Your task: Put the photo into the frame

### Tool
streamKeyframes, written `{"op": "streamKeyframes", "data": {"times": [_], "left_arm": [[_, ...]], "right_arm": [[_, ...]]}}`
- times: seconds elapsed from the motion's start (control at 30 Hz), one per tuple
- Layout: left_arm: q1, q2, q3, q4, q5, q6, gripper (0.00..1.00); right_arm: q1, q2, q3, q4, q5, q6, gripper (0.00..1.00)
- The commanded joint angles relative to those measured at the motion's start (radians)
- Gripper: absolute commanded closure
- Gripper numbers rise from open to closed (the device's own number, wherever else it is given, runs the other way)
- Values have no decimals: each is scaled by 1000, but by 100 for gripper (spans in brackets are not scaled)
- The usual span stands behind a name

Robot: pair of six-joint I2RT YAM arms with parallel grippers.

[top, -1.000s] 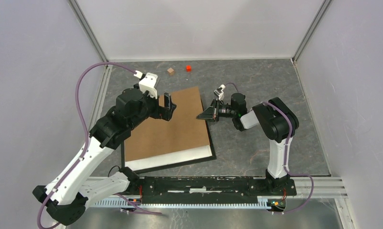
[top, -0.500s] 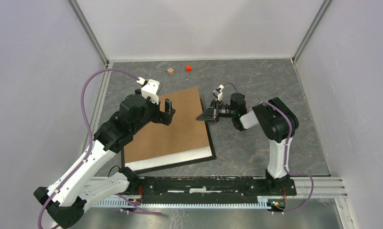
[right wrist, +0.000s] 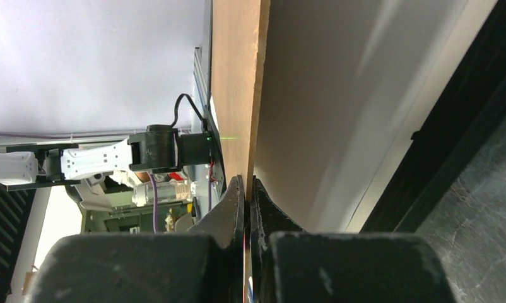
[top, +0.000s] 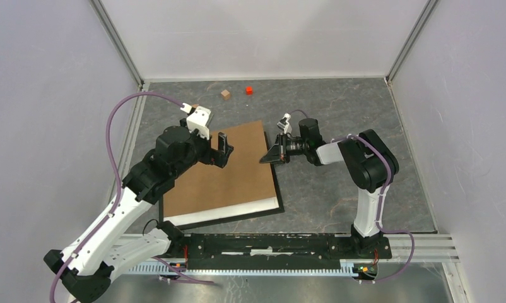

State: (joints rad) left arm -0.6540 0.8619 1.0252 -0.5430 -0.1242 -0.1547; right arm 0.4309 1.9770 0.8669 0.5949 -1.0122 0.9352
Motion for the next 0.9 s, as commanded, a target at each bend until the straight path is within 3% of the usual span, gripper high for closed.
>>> {"op": "streamKeyframes", "data": {"times": [0.0, 0.17, 0.3, 0.37, 0.47, 0.57, 0.7, 0.87], "left_arm": [[12, -7, -2, 40, 32, 31, 0], [15, 16, 2, 36, 14, 2, 0], [16, 76, 26, 2, -29, -21, 0], [18, 107, 50, -34, -105, -49, 0], [49, 141, 85, -114, -228, -114, 0], [158, 138, 54, -157, -235, -201, 0], [396, 137, -28, -176, -124, -303, 0], [705, 139, -174, -109, -124, -388, 0]], "right_arm": [[34, -53, 81, -223, -69, -215, 100], [32, -90, 89, -297, -37, -257, 100], [22, -130, -11, -19, -21, -94, 100], [21, -123, -56, 152, -32, 17, 100], [19, -104, -94, 265, -57, 72, 100], [14, -81, -147, 455, -75, 187, 100], [14, -46, -187, 658, -90, 295, 100], [4, -3, -223, 850, -108, 422, 100]]}}
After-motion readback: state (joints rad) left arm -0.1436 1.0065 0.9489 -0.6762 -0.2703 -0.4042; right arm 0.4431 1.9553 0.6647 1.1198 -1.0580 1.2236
